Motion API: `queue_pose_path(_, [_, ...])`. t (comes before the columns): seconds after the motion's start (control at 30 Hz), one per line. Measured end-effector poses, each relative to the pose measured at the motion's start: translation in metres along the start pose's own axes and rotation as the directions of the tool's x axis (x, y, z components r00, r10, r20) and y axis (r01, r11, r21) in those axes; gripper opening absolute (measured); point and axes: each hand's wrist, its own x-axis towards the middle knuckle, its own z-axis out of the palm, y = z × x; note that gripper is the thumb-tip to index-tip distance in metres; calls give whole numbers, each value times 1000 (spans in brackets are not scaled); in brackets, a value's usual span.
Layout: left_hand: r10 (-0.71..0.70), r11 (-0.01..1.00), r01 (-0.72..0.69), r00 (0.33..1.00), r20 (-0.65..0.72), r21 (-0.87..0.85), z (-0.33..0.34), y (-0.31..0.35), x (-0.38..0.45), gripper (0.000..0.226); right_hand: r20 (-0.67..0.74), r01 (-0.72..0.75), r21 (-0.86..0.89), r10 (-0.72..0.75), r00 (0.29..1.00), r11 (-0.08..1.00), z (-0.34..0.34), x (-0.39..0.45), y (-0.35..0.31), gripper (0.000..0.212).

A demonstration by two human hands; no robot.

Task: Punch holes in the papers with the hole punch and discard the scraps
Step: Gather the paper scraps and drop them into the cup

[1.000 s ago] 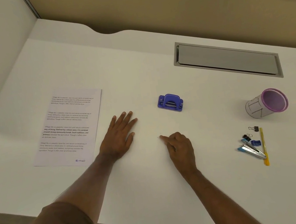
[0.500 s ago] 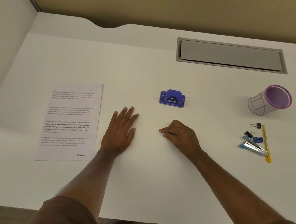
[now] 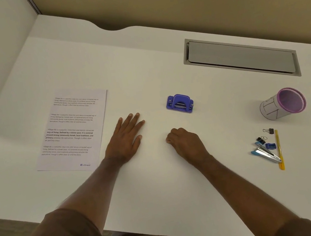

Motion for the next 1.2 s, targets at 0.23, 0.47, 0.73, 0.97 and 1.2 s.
queue_pose_path(0.23, [6, 1000, -6, 1000, -1, 14, 0, -1, 0, 53, 26, -11, -358, 22, 999, 934, 3, 1, -29, 24])
queue_pose_path(0.47, [5, 1000, -5, 1000, 9, 20, 3, -3, 0, 53, 161, -658, 492, 683, 712, 570, -17, 13, 0, 19])
queue_pose_path(0.73, [43, 999, -43, 999, -30, 15, 9, -6, -1, 55, 202, -276, 954, 936, 287, -122, -124, 2, 126, 15])
queue_pose_path(0.97, [43, 999, -42, 999, -27, 23, 9, -7, -1, 57, -242, -703, 675, 967, 73, 222, -179, -47, 222, 22])
queue_pose_path(1.2, [30, 999, -30, 1000, 2, 28, 11, -10, 0, 58, -223, -810, 559, 973, 62, 180, -187, -58, 241, 27])
